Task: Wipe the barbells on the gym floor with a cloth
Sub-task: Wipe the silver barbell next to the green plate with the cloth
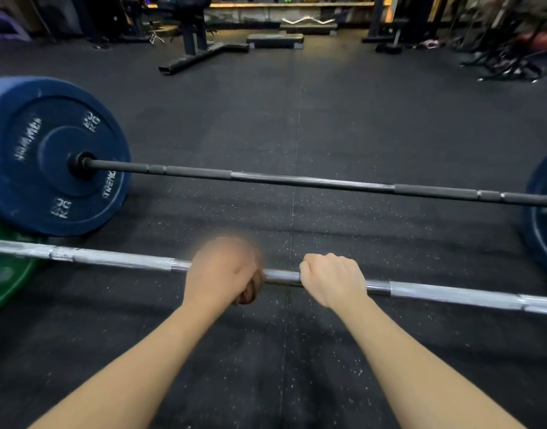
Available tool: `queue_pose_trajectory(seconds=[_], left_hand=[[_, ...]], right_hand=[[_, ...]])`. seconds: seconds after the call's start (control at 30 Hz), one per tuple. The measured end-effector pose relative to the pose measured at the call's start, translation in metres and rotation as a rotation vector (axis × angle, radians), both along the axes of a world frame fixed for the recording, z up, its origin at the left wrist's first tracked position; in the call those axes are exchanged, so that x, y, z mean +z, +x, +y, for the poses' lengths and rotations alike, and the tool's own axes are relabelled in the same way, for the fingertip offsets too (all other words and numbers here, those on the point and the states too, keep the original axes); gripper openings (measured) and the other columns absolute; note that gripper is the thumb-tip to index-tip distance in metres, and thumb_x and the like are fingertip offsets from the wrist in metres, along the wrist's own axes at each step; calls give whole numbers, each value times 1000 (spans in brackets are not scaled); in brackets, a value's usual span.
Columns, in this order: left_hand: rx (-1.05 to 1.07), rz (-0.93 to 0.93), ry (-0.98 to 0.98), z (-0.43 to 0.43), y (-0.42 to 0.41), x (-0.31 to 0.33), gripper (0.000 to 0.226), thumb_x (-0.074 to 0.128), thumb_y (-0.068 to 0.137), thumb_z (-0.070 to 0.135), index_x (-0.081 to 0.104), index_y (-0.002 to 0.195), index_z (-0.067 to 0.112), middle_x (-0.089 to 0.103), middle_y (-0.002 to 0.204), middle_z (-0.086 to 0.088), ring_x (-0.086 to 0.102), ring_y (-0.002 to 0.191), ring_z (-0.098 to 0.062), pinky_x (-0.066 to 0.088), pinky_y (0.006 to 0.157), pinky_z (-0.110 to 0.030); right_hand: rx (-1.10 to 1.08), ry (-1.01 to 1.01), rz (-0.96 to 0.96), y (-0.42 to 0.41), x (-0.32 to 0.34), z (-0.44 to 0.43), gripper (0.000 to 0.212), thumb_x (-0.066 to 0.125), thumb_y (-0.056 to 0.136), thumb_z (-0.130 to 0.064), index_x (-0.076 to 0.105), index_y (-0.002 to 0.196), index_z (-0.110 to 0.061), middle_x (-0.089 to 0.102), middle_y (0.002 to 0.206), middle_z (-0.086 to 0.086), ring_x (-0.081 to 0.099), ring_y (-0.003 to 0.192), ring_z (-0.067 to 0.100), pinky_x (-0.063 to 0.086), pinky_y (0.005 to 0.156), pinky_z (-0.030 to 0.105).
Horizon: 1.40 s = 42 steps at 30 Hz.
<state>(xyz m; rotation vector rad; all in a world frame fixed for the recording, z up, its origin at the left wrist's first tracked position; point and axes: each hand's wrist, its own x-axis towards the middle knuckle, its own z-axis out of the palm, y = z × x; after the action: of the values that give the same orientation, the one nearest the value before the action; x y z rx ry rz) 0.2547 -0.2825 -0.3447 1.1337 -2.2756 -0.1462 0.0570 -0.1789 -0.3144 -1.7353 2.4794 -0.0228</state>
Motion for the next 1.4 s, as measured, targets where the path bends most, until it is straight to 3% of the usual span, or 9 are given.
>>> queue_pose_trajectory(seconds=[0.1,0.2,0.3,0.5,0.7,0.93,1.1,1.27,1.4], left_hand=[[87,16,59,-11,20,1,21,54,95,42,64,96,24,61,96,6,55,90,-21,42,72,-34],[110,33,92,-8,13,2,16,56,96,37,61,93,22,60,95,4,51,87,-21,47,74,-38],[54,26,15,8,-7,0,25,46,94,40,60,89,19,59,92,3,50,83,-22,48,71,-40],[-37,-39,-158,24,-27,-4,18,54,91,33,62,85,18,54,83,2,50,76,-24,46,61,-39],[126,-61,-67,-16,25,2,22,49,89,37,58,83,18,51,80,1,51,76,-25,45,63,-38],[322,-32,166,-41,52,16,19,62,89,38,55,82,22,55,86,4,53,86,-24,46,73,-41],[211,-50,103,-7,10,15,17,62,91,32,53,82,20,53,84,5,48,81,-21,35,70,-34],[119,-87,112,2,-6,14,16,52,92,35,60,89,21,57,87,5,52,83,-21,42,70,-35],[226,-42,195,-26,34,20,14,55,93,39,61,92,26,59,92,6,55,89,-20,46,72,-37]], right_hand=[[-19,-16,-18,3,-2,0,24,37,98,-17,52,79,-17,63,76,3,55,67,31,46,67,36],[-70,-7,-42,5,-3,-3,33,33,97,-21,50,70,-15,54,66,3,45,57,27,41,63,34],[-109,-5,-57,9,0,-4,38,31,97,-24,50,65,-13,54,63,4,44,55,25,41,62,33],[-114,-5,-31,8,-6,-5,41,27,93,-28,54,66,-15,57,66,2,44,56,22,27,53,33],[-139,-39,-57,9,-6,-3,43,29,95,-29,51,62,-12,55,62,5,46,55,24,35,58,34],[-158,-52,-42,9,-8,-4,40,31,94,-27,48,60,-12,55,61,5,43,54,23,35,60,33],[-170,-75,-37,9,-11,-4,40,33,93,-26,47,58,-12,55,59,4,44,54,24,34,57,33],[-144,-54,-15,9,-11,-4,35,34,92,-22,43,60,-13,53,59,3,44,55,26,34,57,32],[-152,-48,-27,9,-12,-4,32,33,90,-21,42,60,-13,51,56,3,38,52,24,31,54,32]])
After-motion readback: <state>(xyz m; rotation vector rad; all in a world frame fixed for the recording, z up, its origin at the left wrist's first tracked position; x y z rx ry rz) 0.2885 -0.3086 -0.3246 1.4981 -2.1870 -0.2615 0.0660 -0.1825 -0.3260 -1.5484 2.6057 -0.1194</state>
